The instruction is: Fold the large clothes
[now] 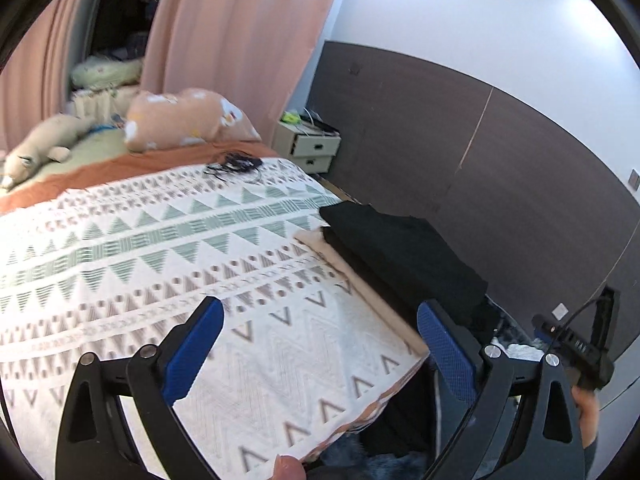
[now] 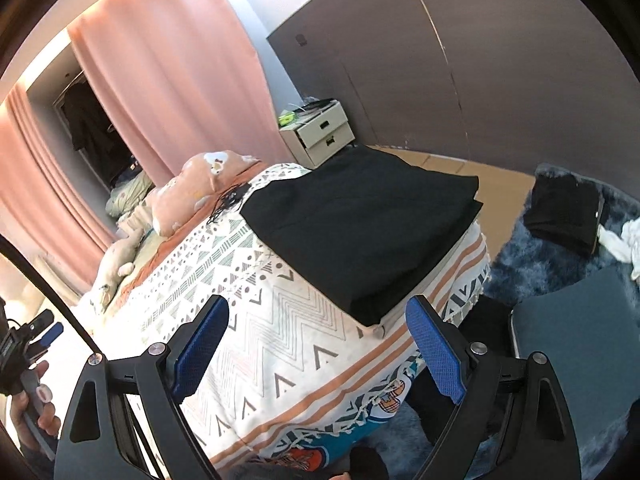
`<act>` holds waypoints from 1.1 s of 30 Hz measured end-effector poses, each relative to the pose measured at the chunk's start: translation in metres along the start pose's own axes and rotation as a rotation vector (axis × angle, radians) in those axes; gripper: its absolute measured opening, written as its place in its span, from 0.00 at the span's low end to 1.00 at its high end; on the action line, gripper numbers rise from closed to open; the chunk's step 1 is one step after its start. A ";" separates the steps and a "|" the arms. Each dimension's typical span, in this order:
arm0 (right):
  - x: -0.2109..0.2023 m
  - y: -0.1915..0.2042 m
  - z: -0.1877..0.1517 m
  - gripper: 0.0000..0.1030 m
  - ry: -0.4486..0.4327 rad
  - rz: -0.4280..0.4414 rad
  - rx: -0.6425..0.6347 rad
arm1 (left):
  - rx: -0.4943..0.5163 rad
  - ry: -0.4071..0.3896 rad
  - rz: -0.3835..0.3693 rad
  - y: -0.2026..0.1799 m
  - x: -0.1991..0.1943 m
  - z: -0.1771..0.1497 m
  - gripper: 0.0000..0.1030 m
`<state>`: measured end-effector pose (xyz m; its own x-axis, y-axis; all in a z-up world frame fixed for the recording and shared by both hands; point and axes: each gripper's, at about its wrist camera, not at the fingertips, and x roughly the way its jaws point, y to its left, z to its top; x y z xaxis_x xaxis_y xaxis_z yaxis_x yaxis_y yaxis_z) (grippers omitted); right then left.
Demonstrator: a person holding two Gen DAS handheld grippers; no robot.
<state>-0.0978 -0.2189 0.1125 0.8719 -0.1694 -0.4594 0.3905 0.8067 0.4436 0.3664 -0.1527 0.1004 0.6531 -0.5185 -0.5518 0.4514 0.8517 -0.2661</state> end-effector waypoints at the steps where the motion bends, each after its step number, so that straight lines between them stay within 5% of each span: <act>1: -0.003 0.003 -0.002 0.87 -0.003 0.005 -0.010 | 0.006 -0.011 0.016 0.002 -0.008 -0.005 0.96; 29: -0.060 0.031 -0.096 0.87 -0.075 0.096 -0.314 | -0.036 -0.214 0.265 -0.008 -0.183 -0.165 0.98; 33: -0.060 0.033 -0.117 1.00 -0.064 0.101 -0.351 | -0.074 -0.213 0.282 -0.003 -0.192 -0.186 0.99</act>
<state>-0.1718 -0.1155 0.0648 0.9222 -0.1049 -0.3723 0.1856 0.9644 0.1882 0.1268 -0.0414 0.0603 0.8615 -0.2599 -0.4362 0.1955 0.9626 -0.1874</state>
